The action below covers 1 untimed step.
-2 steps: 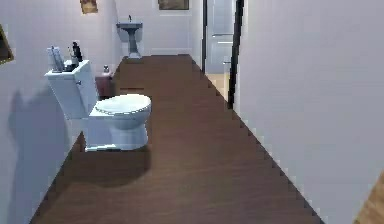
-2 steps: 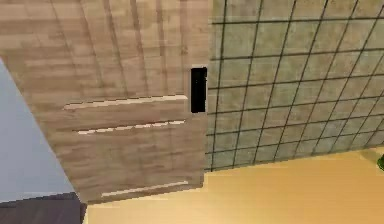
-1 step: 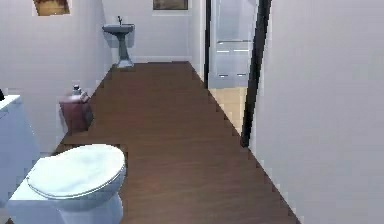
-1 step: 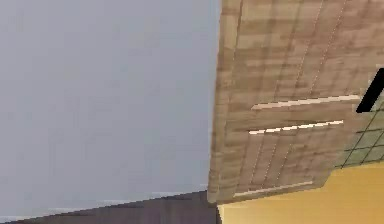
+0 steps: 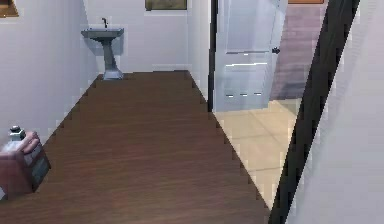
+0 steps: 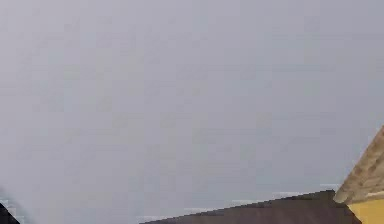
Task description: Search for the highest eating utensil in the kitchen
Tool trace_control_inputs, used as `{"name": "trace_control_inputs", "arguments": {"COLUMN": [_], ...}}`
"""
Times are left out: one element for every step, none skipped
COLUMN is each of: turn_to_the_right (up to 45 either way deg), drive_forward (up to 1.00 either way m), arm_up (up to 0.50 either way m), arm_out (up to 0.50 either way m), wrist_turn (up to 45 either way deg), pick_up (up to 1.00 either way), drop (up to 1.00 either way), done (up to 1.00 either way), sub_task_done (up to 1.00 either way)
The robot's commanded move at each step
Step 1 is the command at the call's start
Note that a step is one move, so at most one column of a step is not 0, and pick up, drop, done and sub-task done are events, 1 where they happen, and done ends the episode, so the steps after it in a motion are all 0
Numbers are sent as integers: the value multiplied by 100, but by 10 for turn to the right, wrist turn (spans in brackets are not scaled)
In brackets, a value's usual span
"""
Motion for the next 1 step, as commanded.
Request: {"name": "trace_control_inputs", "arguments": {"turn_to_the_right": [0], "drive_forward": [100], "arm_up": [0], "arm_out": [0], "wrist_turn": [0], "pick_up": [0], "drop": [0], "done": [0], "sub_task_done": [0]}}
